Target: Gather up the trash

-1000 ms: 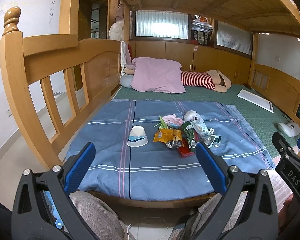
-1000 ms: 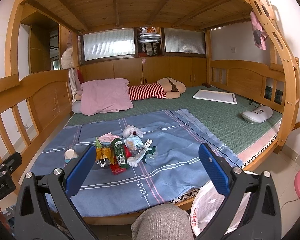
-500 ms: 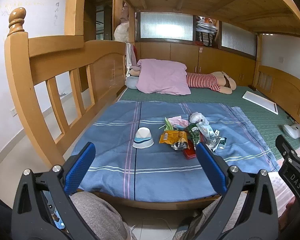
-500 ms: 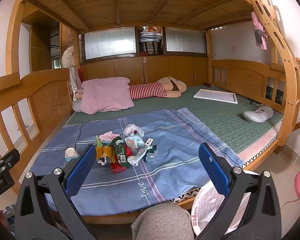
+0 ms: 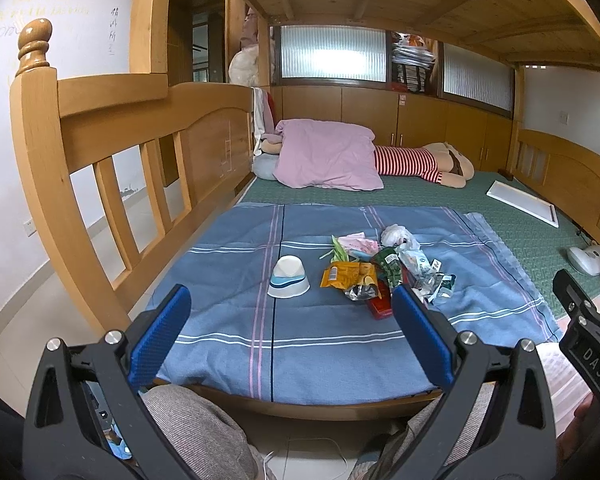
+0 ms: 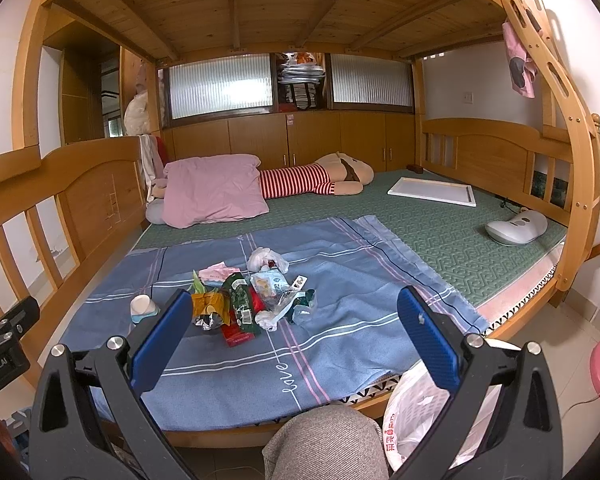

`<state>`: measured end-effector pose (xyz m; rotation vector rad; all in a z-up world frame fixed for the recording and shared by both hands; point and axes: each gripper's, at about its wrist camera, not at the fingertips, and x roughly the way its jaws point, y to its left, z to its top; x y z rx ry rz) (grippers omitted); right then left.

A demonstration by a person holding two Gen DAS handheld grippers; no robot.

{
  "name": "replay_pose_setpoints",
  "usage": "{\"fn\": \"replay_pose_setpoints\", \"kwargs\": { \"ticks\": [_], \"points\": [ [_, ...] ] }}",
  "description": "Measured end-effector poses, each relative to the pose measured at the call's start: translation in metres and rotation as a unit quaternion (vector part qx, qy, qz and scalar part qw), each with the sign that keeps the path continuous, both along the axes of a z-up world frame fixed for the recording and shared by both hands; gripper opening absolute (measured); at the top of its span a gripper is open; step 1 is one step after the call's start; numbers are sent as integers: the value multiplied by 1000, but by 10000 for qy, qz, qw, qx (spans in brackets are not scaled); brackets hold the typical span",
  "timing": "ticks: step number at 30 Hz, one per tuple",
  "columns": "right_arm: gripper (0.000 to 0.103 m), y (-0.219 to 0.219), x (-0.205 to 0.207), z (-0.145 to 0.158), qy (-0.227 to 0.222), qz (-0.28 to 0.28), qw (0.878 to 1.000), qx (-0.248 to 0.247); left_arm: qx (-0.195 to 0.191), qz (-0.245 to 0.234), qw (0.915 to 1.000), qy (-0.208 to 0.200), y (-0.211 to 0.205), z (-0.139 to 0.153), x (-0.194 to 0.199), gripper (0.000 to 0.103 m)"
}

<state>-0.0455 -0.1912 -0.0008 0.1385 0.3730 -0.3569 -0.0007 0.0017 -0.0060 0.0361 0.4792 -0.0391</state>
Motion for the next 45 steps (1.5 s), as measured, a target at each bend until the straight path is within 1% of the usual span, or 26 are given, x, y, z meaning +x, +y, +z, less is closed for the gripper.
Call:
{"fn": "replay_pose_setpoints", "kwargs": {
  "ticks": [19, 30, 36, 39, 41, 45],
  "points": [
    [100, 0, 0, 0, 10, 2, 10000, 3, -3, -1, 10000, 15, 1, -1, 0, 100],
    [100, 2, 3, -7, 84, 46, 9999, 39, 0, 17, 10000, 50, 2, -3, 1, 100],
    [100, -3, 13, -13, 366, 346, 9979, 400, -68, 16, 9999, 141, 3, -6, 6, 100],
    [100, -2, 30, -21, 674, 704, 9932, 642, -44, 36, 9998, 179, 2, -10, 12, 100],
    [100, -1, 41, -26, 860, 752, 9912, 661, -56, 42, 9996, 272, 3, -13, 17, 100],
    [100, 5, 55, -36, 992, 823, 9900, 577, -244, 71, 9984, 498, 14, -22, 33, 100]
  ]
}}
